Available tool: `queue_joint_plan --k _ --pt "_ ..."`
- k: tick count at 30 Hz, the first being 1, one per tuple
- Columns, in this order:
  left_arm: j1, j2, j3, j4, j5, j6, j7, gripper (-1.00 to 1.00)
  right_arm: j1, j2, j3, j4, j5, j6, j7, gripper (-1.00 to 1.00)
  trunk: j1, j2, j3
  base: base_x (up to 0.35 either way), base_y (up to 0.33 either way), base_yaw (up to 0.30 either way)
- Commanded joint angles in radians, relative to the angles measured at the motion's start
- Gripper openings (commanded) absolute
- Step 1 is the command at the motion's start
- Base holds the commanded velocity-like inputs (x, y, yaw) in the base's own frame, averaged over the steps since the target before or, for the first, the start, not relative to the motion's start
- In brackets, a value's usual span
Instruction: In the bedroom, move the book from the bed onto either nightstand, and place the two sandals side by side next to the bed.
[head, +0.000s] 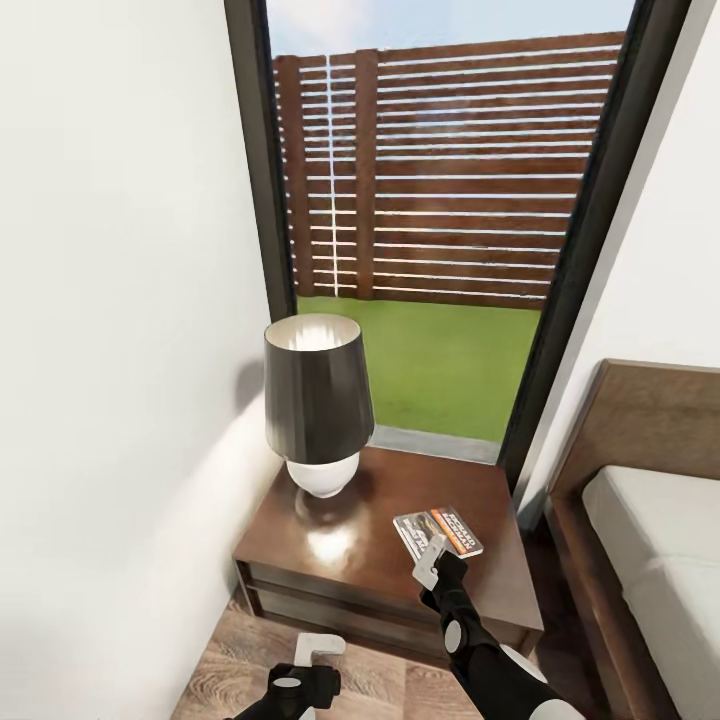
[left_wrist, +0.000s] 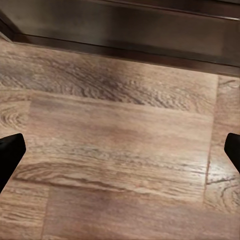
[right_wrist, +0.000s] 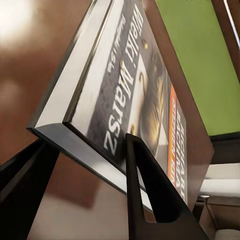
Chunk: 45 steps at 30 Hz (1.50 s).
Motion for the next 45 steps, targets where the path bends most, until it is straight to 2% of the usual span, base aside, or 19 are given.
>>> queue_joint_plan --k 1,6,17,36,45 --pt "-0.001 0.001 -0.008 -0.002 0.006 0.004 0.008 1.00 -0.001 0.000 0.005 0.000 0.010 0.009 -0.006 -1.00 0.000 0.000 -0.001 0.000 0.000 0.000" --pt "-0.001 0.001 -0.008 -0.002 0.006 0.004 0.008 1.00 -0.001 0.000 0.005 0.000 0.010 0.010 -0.006 -1.00 0.000 0.000 -0.001 0.000 0.000 0.000" --pt "-0.001 0.001 -0.008 -0.002 0.008 0.004 0.008 1.00 -0.001 0.000 0.005 0.000 0.010 0.010 -0.006 -1.00 0.042 -0.077 -0.035 0.000 0.000 0.000" --pt "-0.001 0.001 -0.008 -0.002 0.008 0.004 0.008 1.00 -0.001 0.000 0.005 0.000 0.010 0.010 -0.006 -1.00 0.042 -0.077 -0.035 0.003 0.000 0.000" --pt "-0.001 0.001 -0.008 -0.002 0.007 -0.001 0.008 1.00 -0.001 0.000 0.005 0.000 0.010 0.010 -0.006 -1.00 0.042 -0.077 -0.035 0.173 0.000 0.000"
